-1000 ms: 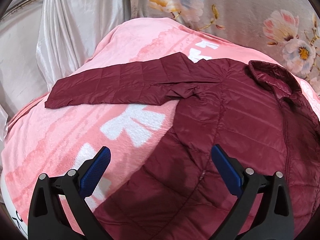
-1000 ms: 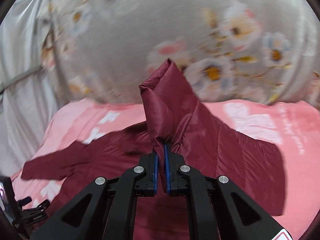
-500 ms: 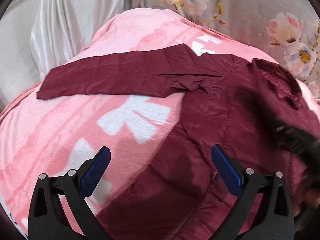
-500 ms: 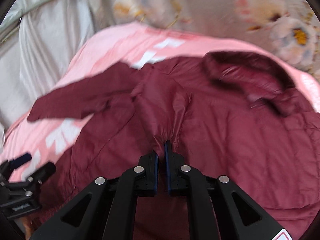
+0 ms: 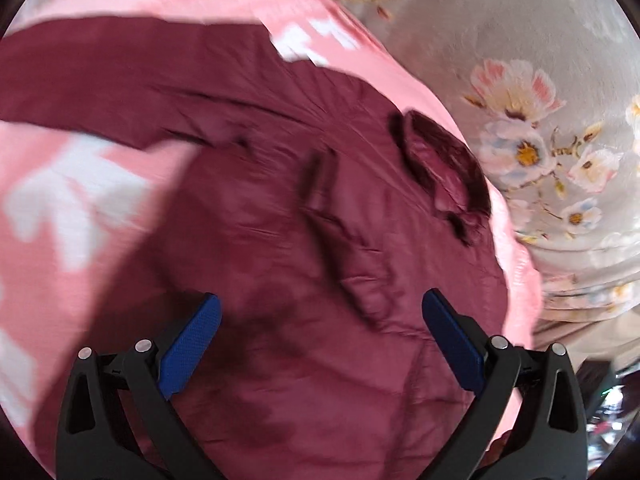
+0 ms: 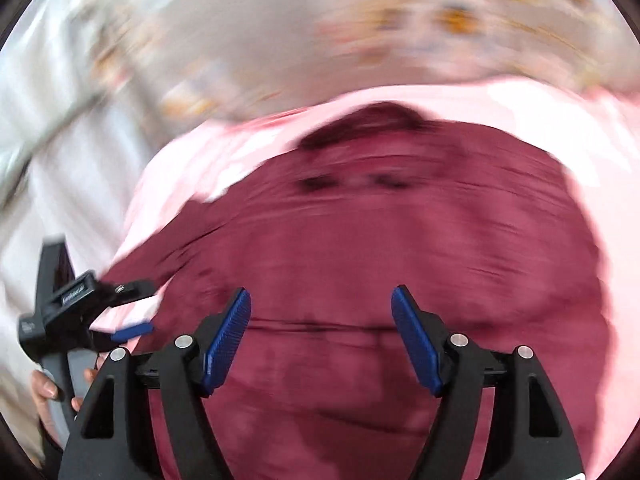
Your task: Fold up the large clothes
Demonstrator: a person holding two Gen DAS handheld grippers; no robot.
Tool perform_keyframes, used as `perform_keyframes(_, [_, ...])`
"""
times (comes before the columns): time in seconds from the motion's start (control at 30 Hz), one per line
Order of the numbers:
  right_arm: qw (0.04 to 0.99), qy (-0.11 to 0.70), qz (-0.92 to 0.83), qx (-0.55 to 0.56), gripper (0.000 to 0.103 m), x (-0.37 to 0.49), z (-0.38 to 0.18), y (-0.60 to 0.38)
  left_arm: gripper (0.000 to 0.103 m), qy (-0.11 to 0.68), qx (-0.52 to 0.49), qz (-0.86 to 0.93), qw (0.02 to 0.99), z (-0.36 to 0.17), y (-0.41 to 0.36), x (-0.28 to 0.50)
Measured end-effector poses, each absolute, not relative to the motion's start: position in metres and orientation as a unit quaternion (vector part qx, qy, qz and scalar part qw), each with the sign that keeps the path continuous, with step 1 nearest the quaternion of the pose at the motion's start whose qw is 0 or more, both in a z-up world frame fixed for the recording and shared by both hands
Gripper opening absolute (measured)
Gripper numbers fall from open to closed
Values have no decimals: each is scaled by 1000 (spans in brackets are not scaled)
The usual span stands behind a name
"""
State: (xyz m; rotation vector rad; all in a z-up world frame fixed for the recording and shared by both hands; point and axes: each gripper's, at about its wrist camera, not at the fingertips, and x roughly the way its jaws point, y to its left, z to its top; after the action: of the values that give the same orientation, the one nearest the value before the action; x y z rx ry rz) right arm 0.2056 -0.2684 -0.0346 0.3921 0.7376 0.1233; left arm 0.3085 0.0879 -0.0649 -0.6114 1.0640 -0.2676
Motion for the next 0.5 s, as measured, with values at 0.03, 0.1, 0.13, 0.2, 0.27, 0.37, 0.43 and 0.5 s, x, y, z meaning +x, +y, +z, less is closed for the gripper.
perform_keyframes(0.03, [906,356,35,227,71,199,-39,-298,98,510,-294,-137,797,-69,79,315])
perform_keyframes(0.1, [889,353,3,292,72,192,-49,-343,98,535,-313,-163,768,-81,58,327])
perform_keyframes(0.13, [875,350,-11,334,72,187,-57,-369,98,538,-317,-166,763,-84,53,330])
perform_keyframes(0.2, [862,344,-23,372,72,186,-67,-397,92,534,-304,-147,775,-86,40,336])
perform_keyframes(0.27, [852,347,-31,391,70,194,-80,-416,61,524,-279,-124,795,-81,38,341])
perform_keyframes(0.37, [831,353,-27,428,65,209,-98,-427,21,511,-251,-93,817,-76,50,348])
perform_keyframes(0.43, [827,354,-34,436,57,218,-104,-433,13,502,-254,-89,822,-74,64,351])
perform_keyframes(0.5, [833,352,-46,424,52,225,-106,-438,6,494,-233,-70,835,-72,74,353])
